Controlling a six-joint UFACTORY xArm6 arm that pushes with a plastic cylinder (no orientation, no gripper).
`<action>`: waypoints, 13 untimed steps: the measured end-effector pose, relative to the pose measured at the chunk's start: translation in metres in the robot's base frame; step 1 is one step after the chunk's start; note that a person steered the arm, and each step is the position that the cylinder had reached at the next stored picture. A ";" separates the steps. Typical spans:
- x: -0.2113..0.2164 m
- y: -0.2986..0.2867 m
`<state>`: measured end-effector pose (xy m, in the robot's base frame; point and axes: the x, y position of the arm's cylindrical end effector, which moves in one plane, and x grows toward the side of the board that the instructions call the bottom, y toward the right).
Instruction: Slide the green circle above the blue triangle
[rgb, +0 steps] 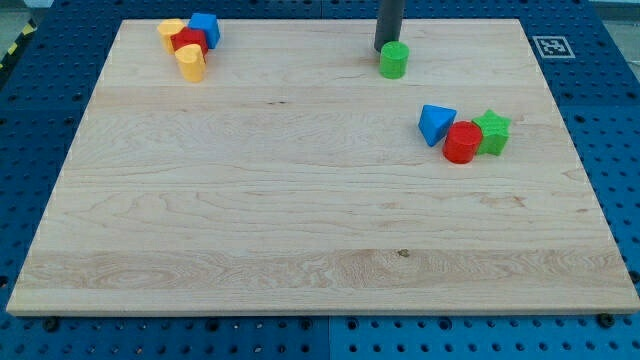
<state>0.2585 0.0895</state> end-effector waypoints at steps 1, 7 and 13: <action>0.008 0.002; 0.077 0.002; 0.139 0.012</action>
<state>0.3978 0.1018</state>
